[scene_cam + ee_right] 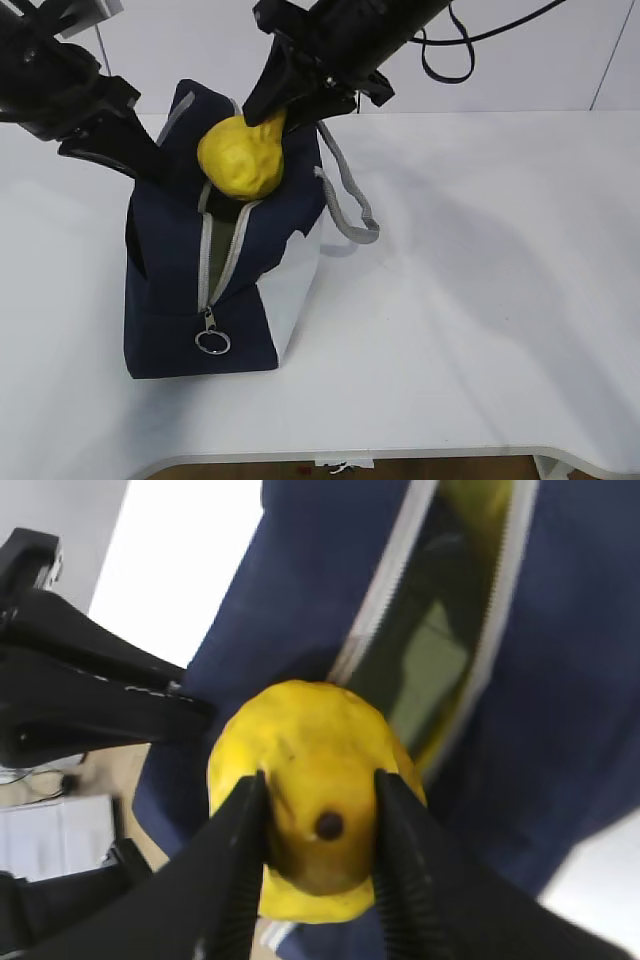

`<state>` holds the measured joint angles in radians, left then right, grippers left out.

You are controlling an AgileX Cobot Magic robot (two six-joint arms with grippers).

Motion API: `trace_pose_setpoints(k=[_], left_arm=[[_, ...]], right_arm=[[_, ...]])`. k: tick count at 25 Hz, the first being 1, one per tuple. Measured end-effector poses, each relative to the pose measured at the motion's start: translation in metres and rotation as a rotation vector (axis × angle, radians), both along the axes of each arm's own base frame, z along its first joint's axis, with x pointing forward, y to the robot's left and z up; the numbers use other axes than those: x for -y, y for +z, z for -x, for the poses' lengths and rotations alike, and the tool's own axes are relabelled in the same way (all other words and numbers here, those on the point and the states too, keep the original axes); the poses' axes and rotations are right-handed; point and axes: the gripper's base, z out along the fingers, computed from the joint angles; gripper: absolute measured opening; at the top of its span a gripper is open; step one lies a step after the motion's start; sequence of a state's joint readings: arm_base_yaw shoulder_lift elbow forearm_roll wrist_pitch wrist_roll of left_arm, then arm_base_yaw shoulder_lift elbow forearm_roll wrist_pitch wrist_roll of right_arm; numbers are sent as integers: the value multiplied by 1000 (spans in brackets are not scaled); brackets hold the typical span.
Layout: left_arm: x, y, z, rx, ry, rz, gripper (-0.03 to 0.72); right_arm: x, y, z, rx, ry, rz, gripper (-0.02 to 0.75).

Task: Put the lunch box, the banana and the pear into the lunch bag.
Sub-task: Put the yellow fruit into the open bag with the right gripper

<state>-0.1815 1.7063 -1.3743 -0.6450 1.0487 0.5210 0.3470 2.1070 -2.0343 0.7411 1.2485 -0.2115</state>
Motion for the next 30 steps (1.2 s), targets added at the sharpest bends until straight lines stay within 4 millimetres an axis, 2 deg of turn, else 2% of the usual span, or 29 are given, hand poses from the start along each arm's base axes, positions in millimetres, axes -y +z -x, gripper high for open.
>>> trace_pose_setpoints(k=[5,9,11,15,17,19,26,30], left_arm=[[2,1,1,-15,1,32,16],[5,3,2,-28,6,71,16],[6,4,2,-32,8,85,16],[7,5,2,-37,11,103,16],[7,5,2,-38,11,104,16],[7,5,2,-39,10,104,16],[7,5,2,-41,9,104,16],[7,5,2,-41,9,104,16]], right_arm=[[-1,-25,-9,-28,4,53,244],[-4,-35,-12,-46,6,55,264],[-5,-35,-11,-43,10,53,328],[-9,-35,-9,-43,17,51,521],[-10,-35,-9,-42,17,50,563],[-8,-32,-8,-30,18,61,577],[13,8,3,120,-33,229,582],[21,8,1,134,-80,315,582]])
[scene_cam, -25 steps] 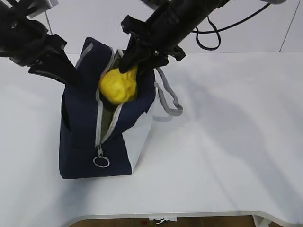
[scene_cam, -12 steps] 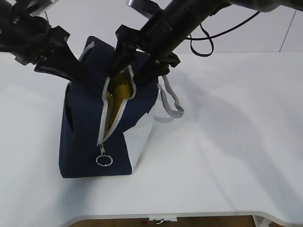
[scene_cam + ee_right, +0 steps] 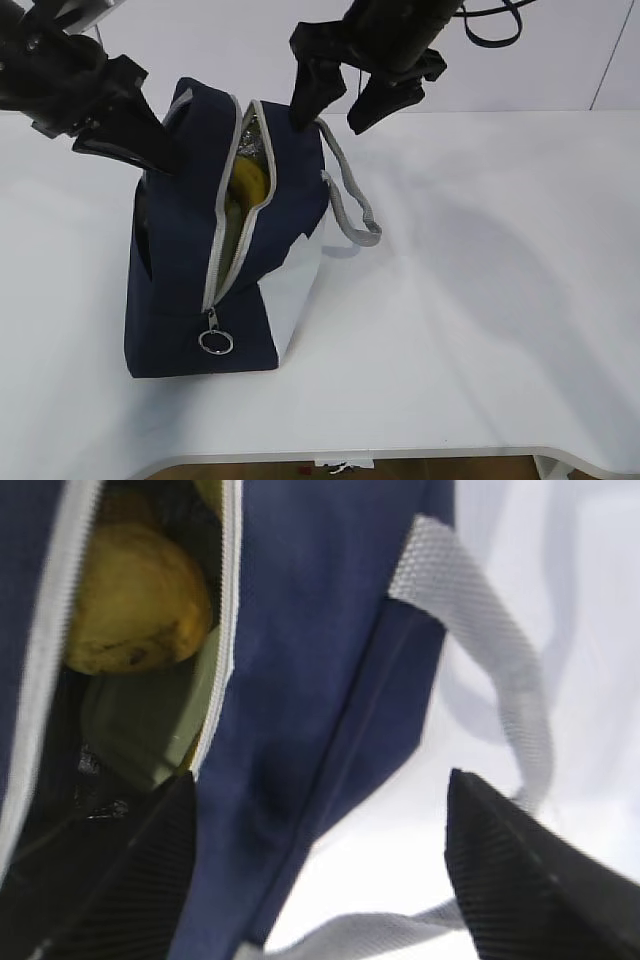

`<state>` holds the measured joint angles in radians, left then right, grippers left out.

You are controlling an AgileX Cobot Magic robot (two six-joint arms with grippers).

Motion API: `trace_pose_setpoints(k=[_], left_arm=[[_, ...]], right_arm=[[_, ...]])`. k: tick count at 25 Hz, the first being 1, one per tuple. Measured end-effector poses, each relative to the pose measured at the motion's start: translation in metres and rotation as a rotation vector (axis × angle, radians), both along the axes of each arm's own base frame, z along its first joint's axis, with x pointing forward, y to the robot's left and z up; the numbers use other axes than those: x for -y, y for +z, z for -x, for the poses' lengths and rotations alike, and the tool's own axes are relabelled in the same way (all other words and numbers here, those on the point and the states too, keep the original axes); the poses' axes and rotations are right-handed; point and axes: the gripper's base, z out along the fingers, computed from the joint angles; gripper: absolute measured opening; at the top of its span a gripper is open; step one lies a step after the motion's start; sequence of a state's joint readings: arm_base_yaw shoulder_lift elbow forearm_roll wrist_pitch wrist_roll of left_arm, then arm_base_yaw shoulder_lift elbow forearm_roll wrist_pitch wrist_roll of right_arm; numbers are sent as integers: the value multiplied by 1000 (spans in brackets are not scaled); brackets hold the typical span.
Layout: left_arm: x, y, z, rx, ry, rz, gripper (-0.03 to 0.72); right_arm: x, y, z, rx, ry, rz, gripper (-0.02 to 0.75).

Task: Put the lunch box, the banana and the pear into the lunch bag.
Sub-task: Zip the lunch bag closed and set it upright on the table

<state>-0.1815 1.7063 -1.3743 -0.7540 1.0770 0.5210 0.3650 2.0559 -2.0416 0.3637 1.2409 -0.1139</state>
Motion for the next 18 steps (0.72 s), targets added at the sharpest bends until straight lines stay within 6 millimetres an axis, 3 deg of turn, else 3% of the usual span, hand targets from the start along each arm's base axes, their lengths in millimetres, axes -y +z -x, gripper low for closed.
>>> trace_pose_setpoints(k=[11,14,18], left_arm=[[0,0,0,0,0,0,16],[0,0,0,0,0,0,16],[0,0,0,0,0,0,16]], right_arm=[[-7,-36,-12,-95,-14,-4,550],[-8,-41,-14,-107,-14,-5,445],[-11,-54,-18,-139,-16,-5,212]])
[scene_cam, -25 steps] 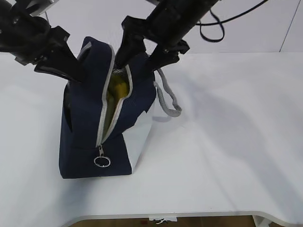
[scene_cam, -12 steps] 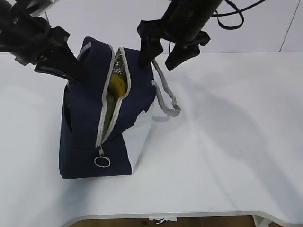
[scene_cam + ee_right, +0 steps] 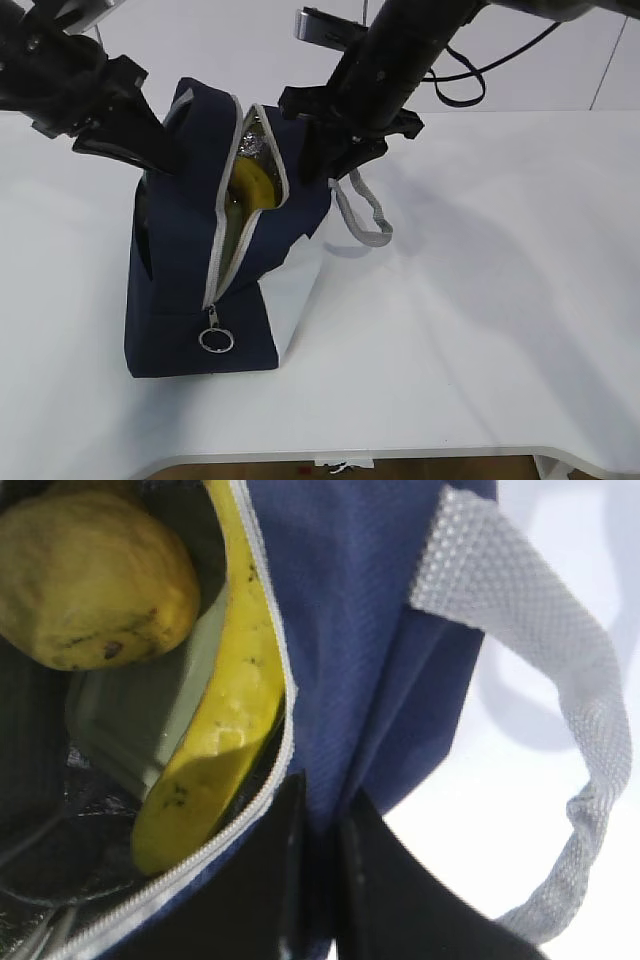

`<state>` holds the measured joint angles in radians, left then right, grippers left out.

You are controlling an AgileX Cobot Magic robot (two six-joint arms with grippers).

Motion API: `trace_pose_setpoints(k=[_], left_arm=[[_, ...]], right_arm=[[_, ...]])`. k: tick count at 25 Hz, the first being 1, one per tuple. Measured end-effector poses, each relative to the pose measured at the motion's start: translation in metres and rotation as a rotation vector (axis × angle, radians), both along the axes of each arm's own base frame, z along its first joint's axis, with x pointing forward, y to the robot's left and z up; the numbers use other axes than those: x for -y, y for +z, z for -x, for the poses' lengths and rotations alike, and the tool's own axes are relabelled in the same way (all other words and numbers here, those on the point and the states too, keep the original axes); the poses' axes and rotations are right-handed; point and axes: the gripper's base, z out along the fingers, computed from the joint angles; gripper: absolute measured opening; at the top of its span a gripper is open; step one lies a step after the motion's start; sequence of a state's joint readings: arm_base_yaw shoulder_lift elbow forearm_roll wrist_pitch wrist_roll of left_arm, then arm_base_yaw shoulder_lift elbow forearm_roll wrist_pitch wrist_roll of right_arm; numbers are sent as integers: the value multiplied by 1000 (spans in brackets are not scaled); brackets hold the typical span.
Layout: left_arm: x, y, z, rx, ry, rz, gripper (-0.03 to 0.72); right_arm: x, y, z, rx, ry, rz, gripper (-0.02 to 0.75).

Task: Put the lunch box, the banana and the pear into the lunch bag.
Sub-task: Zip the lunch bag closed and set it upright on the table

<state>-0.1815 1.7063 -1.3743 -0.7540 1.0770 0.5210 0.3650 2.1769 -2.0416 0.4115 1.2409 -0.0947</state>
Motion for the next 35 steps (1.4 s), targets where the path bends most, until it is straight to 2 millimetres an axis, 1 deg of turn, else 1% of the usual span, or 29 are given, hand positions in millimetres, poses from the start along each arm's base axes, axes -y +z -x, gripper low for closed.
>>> trace_pose_setpoints(k=[2,3,4,6,9,13,16,18,21,23,27,35], left_arm=[[0,0,0,0,0,0,16],[0,0,0,-1,-1,1,16],[0,0,0,-2,0,4,16],[2,1,0,-6,6,26,16],[11,7,1,-24,20,123,16],[38,14,6,-25,-28,264,16],[59,10,7,-17,-42,297,16],[68,8,7,-13,-42,306,16],[75,3,6,-4,-40,314,16],[80,0,4,8,-49,327,16],[89,-11,-1,1,-57,365,16],[91,-19,-6,-11,-40,370,16]], right_arm=[[0,0,0,2,6,1,99],[0,1,0,6,8,0,67],[0,4,1,14,12,-2,41],[2,10,3,36,19,15,21],[10,27,8,89,16,65,17],[21,52,16,162,-12,125,13],[31,66,27,190,-44,179,13],[40,72,36,203,-61,222,12],[49,75,47,202,-79,276,12],[52,74,49,198,-86,297,12],[52,73,49,189,-105,295,12],[50,73,50,177,-116,273,13]])
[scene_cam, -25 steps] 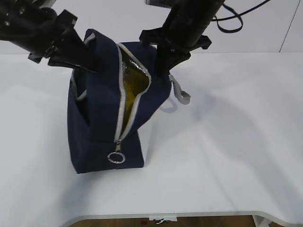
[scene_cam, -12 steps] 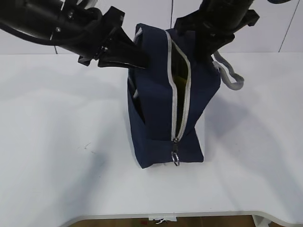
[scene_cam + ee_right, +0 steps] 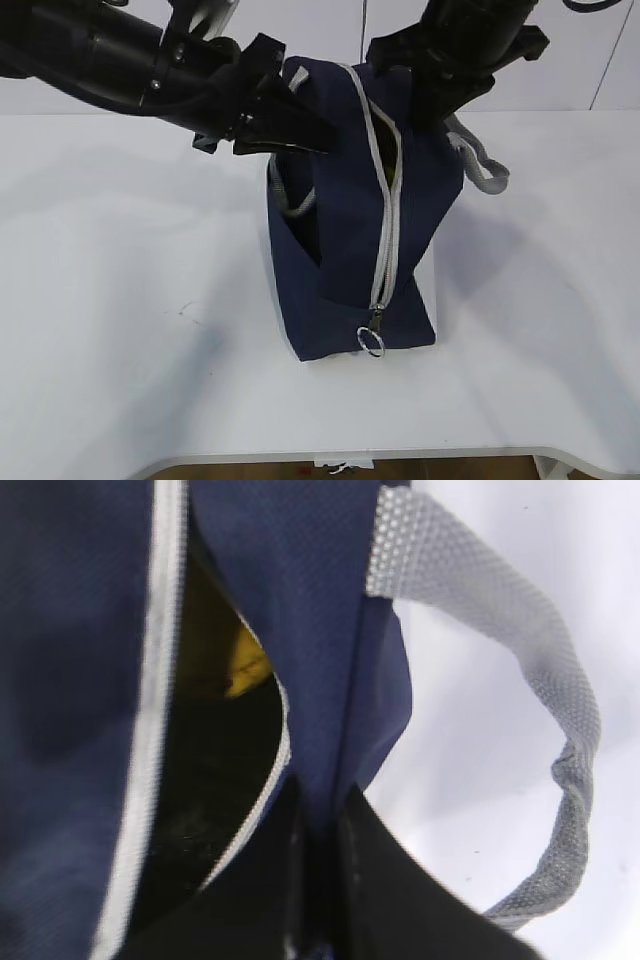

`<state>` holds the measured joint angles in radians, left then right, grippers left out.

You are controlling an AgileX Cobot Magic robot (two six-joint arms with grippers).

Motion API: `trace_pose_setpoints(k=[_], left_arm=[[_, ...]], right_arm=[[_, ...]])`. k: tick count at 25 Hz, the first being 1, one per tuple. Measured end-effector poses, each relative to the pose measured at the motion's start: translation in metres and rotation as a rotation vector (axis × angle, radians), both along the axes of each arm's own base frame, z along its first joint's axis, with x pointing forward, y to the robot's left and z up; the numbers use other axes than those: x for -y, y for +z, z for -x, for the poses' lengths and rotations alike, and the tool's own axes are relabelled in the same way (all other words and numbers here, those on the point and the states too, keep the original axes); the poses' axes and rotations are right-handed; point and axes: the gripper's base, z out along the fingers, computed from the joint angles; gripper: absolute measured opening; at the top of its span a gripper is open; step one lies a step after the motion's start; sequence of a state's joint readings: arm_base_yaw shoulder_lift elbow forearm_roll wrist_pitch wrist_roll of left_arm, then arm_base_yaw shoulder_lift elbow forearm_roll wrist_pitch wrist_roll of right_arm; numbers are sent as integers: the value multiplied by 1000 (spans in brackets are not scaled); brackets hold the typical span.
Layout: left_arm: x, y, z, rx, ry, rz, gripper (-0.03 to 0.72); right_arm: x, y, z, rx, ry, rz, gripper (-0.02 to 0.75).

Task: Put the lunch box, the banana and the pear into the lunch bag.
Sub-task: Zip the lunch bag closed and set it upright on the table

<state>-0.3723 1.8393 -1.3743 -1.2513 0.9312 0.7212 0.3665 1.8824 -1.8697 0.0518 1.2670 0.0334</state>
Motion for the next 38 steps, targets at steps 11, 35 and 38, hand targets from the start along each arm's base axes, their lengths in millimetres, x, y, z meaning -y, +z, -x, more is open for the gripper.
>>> trace_pose_setpoints(k=[11,35,38], left_arm=[[1,-9,-3,-22,-6,-8,77],[-66,31,9,-50,-65,-128,309],[-77,40,14,-49,-36,-279,309]], right_arm=[[-4,1,1,-20,-45,-67,140],[5,33,16,76,-30,-61,463],[11,55,30,135,-28,-74,463]])
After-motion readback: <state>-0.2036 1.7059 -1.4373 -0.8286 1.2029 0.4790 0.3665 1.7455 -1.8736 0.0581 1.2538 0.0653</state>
